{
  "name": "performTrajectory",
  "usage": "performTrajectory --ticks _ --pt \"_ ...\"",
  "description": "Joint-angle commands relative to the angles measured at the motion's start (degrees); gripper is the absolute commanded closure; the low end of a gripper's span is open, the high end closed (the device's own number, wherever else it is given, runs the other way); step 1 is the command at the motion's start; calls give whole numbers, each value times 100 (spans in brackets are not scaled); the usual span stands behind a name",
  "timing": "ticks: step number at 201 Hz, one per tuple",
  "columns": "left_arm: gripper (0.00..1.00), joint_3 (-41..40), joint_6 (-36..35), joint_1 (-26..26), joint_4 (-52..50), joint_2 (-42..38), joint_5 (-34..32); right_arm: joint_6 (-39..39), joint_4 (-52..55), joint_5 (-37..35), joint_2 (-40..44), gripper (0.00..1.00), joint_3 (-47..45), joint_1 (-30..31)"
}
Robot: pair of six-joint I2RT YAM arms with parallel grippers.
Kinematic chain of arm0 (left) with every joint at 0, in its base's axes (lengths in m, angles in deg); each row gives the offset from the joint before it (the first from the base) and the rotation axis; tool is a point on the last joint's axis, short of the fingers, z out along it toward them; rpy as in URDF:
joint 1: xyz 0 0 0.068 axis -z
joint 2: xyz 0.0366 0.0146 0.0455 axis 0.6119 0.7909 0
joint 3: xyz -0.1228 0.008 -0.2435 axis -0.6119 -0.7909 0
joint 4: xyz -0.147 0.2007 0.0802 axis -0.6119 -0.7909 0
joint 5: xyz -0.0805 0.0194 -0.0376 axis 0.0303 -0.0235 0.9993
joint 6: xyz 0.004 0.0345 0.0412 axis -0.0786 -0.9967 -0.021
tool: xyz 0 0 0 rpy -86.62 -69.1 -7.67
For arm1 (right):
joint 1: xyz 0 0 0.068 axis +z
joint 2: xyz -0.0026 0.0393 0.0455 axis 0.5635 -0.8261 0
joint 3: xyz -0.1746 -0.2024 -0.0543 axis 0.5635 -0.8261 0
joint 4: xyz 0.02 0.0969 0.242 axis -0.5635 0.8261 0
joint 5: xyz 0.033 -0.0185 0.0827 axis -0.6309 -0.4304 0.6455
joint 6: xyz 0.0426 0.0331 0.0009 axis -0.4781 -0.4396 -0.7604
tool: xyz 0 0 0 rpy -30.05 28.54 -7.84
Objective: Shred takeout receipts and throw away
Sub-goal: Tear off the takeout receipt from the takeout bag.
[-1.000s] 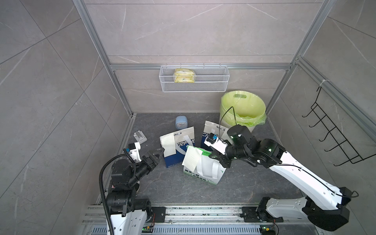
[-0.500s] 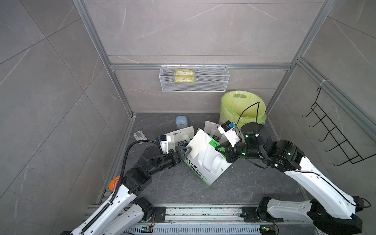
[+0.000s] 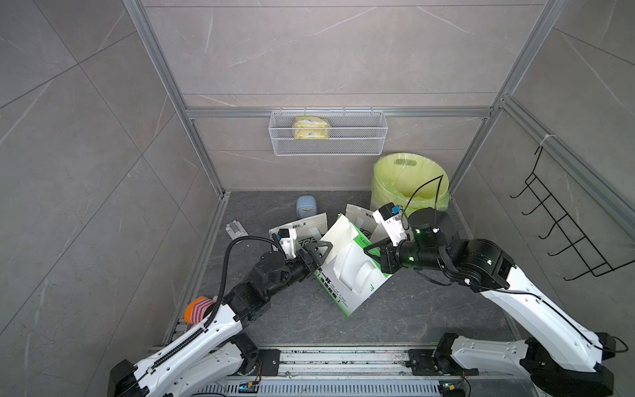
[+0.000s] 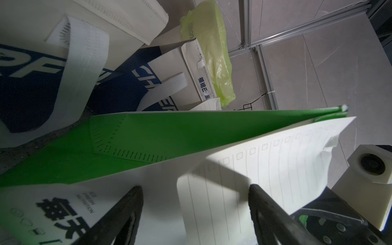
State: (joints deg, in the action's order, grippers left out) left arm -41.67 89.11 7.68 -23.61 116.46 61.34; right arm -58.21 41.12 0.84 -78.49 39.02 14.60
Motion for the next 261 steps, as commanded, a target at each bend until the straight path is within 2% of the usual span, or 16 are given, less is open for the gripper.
performTrajectory --ticks 1,32,62,110,146,203,261 --pt "20 47 162 29 747 80 -43 -260 -293 110 137 100 -108 32" --pt "24 105 142 29 954 15 -151 -394 -339 -50 249 100 -272 31" --pt "33 60 344 30 1428 71 -124 -510 -389 3 289 100 -418 31" --pt "46 113 350 69 1590 -26 -43 -620 -344 -374 378 100 -555 30" --pt "63 157 257 147 1657 14 56 -723 -278 -580 350 100 -553 31" --pt "100 408 89 170 1435 -38 85 -583 -91 -1103 289 100 -803 31" --pt "100 1058 -360 170 949 -117 55 -522 -124 -1342 149 100 -1510 27"
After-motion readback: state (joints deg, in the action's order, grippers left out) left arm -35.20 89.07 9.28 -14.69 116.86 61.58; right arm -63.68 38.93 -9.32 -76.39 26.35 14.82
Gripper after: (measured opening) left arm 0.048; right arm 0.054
